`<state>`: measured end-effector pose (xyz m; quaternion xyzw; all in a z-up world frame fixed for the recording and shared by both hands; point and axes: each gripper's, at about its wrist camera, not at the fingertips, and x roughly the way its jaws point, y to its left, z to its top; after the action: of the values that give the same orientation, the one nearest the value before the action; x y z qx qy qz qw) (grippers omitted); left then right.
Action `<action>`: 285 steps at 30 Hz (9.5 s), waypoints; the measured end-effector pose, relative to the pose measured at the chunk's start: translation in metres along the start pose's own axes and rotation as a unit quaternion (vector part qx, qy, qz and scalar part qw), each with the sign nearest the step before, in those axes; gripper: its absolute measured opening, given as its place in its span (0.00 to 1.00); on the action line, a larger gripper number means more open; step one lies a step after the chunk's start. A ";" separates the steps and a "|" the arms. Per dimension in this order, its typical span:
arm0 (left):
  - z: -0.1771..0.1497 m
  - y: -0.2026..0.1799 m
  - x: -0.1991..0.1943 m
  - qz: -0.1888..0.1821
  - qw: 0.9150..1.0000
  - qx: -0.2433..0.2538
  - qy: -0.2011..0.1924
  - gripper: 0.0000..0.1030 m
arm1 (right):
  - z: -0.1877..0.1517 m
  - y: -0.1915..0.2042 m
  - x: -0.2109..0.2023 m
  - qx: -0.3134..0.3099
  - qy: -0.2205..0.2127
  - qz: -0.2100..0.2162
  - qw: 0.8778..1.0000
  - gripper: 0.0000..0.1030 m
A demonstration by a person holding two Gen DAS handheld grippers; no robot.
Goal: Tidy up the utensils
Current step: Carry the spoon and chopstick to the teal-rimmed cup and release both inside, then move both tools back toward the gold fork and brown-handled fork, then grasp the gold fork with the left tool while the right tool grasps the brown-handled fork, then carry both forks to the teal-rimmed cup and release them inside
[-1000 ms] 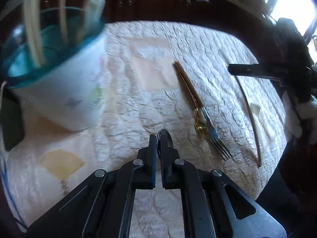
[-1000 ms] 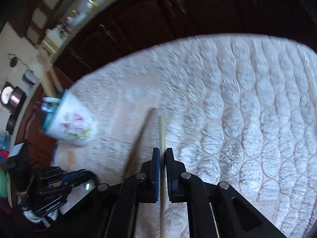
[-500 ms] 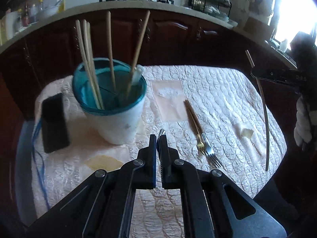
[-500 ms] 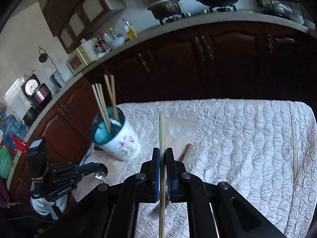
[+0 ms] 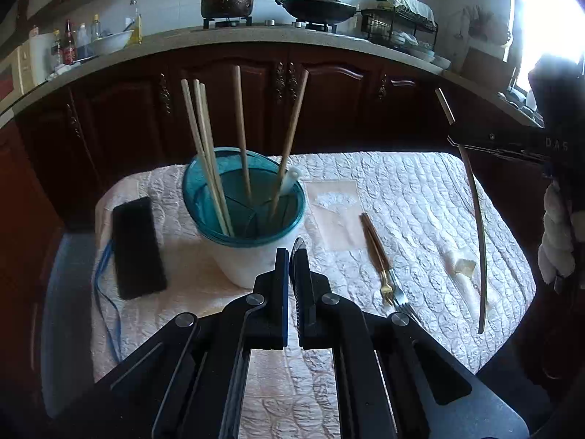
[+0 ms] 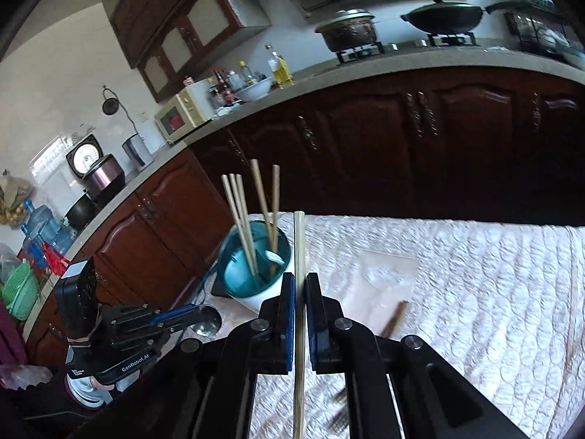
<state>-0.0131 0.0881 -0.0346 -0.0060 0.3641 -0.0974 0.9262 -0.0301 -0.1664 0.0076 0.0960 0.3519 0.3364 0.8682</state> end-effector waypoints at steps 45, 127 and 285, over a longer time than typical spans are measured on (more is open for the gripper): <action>0.066 0.064 0.048 0.217 0.971 0.033 -0.097 0.02 | 0.077 0.077 0.149 -0.044 -0.145 -0.017 0.988 0.05; -0.011 -0.057 0.084 0.021 0.997 -0.040 0.059 0.38 | -0.113 -0.123 0.103 0.151 0.160 -0.118 0.968 0.08; 0.030 0.066 0.037 0.072 0.989 -0.129 -0.009 0.39 | 0.074 0.063 0.164 -0.022 0.082 0.026 0.996 0.32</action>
<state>0.0449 0.1441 -0.0431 -0.1000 0.3647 0.0177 0.9256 0.0737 -0.0066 -0.0026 0.0581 0.4117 0.3730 0.8295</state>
